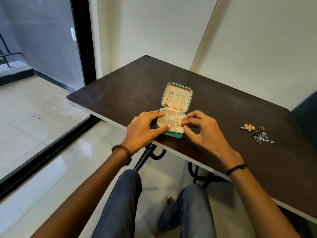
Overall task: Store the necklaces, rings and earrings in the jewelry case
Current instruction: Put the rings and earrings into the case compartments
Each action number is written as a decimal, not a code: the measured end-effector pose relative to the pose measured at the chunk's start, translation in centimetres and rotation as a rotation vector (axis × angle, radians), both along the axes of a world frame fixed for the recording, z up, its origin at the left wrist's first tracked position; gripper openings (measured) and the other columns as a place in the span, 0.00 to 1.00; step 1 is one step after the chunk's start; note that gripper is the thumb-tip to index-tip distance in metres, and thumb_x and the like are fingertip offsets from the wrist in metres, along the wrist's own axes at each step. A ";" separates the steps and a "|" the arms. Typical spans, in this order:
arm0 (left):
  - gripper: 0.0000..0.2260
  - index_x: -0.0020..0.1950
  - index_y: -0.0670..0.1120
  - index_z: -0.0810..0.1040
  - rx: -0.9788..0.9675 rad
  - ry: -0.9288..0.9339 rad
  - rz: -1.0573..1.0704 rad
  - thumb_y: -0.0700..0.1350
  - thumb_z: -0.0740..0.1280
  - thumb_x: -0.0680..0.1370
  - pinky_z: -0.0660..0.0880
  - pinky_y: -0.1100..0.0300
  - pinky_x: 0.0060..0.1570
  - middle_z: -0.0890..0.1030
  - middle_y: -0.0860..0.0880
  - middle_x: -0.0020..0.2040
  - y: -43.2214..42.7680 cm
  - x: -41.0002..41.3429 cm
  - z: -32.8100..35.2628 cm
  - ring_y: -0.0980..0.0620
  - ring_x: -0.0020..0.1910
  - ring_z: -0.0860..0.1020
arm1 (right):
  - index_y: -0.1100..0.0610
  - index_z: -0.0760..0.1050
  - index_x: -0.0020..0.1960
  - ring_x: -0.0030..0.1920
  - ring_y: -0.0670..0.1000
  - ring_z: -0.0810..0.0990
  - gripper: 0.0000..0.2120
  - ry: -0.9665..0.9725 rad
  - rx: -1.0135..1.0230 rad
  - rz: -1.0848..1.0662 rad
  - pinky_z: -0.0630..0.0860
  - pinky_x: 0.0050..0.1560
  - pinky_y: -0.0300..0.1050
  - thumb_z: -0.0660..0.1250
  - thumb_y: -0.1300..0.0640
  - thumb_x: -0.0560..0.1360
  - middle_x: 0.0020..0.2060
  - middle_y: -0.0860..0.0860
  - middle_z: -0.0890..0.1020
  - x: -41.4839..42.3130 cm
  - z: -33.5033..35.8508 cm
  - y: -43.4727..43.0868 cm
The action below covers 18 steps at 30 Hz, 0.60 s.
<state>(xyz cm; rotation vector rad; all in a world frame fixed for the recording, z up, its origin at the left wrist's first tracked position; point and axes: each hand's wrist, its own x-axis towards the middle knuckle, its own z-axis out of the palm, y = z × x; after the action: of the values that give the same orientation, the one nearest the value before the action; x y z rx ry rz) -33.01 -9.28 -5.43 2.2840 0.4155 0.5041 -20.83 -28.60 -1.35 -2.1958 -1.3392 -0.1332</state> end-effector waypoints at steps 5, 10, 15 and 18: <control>0.28 0.72 0.57 0.71 -0.001 0.003 0.003 0.65 0.66 0.74 0.77 0.53 0.58 0.72 0.54 0.72 -0.2 0.0 0.2 0.54 0.68 0.69 | 0.57 0.83 0.55 0.64 0.44 0.73 0.07 0.008 0.045 -0.051 0.75 0.53 0.28 0.69 0.57 0.78 0.60 0.50 0.78 -0.4 -0.5 -0.3; 0.28 0.72 0.55 0.71 -0.019 0.003 -0.003 0.63 0.67 0.74 0.76 0.52 0.61 0.71 0.53 0.72 -0.3 -0.1 0.4 0.54 0.69 0.68 | 0.57 0.83 0.58 0.62 0.42 0.71 0.10 0.008 0.013 -0.082 0.73 0.51 0.26 0.68 0.56 0.79 0.60 0.49 0.77 -0.7 -0.7 -0.2; 0.25 0.70 0.53 0.74 0.001 -0.054 0.004 0.59 0.69 0.75 0.72 0.46 0.66 0.70 0.53 0.73 -1.2 0.1 1.1 0.53 0.72 0.65 | 0.56 0.83 0.55 0.54 0.37 0.76 0.07 0.065 0.180 -0.122 0.74 0.49 0.24 0.69 0.59 0.79 0.57 0.47 0.79 -0.9 -0.5 -1.1; 0.22 0.68 0.53 0.76 0.073 -0.095 -0.033 0.57 0.70 0.76 0.70 0.50 0.67 0.71 0.54 0.72 -2.9 0.8 2.3 0.54 0.71 0.66 | 0.55 0.84 0.54 0.52 0.40 0.79 0.07 0.067 0.210 -0.143 0.75 0.50 0.27 0.69 0.59 0.78 0.54 0.47 0.80 -0.6 -0.2 -2.1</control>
<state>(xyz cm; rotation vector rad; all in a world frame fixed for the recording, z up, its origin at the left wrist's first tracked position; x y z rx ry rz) -32.18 -12.13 -3.10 2.3219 0.3168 0.6181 -21.39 -30.71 -1.59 -2.0975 -1.0805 -0.2408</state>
